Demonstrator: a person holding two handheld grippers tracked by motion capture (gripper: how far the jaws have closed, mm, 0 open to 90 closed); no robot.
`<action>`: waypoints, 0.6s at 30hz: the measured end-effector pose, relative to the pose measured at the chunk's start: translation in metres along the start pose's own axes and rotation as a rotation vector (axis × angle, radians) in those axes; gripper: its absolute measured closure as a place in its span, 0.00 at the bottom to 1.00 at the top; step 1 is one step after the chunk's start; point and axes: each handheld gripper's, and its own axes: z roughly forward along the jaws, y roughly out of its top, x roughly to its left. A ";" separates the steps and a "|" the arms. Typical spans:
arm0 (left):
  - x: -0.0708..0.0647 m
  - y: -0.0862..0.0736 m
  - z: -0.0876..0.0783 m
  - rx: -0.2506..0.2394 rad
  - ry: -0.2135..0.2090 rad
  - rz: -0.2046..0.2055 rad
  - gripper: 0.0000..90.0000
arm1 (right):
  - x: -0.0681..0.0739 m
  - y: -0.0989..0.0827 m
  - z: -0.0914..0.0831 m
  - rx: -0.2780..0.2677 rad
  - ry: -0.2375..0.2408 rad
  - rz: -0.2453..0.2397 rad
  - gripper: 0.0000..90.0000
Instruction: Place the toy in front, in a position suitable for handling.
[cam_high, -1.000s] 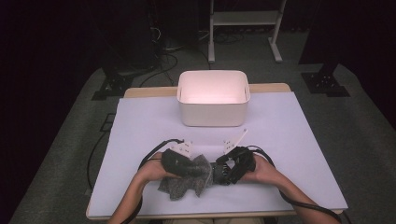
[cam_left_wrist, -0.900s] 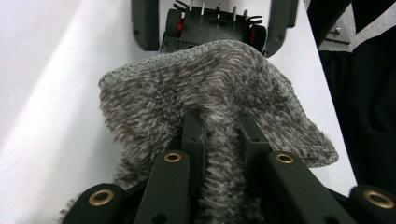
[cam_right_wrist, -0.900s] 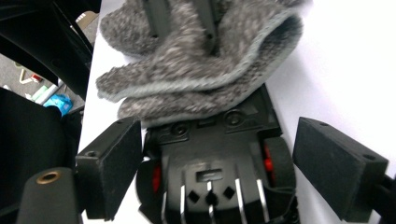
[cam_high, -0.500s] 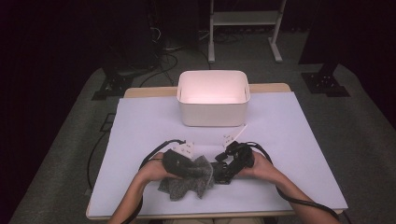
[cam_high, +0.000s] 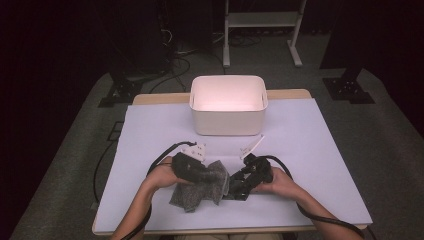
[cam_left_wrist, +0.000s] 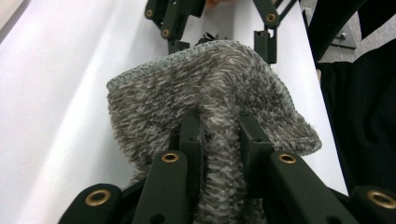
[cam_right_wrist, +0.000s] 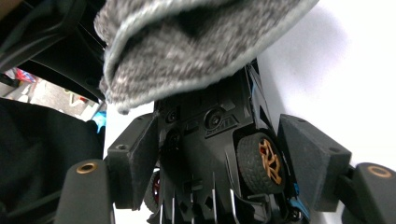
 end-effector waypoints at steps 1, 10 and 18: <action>0.000 -0.001 -0.001 0.000 -0.002 -0.004 0.83 | 0.002 0.000 0.000 0.002 -0.008 -0.005 0.33; 0.007 -0.004 -0.001 -0.043 -0.038 -0.090 0.74 | 0.029 -0.001 -0.002 -0.011 -0.137 -0.194 0.37; 0.006 0.002 0.009 0.001 -0.094 -0.113 0.68 | 0.054 -0.007 0.001 -0.030 -0.262 -0.357 0.38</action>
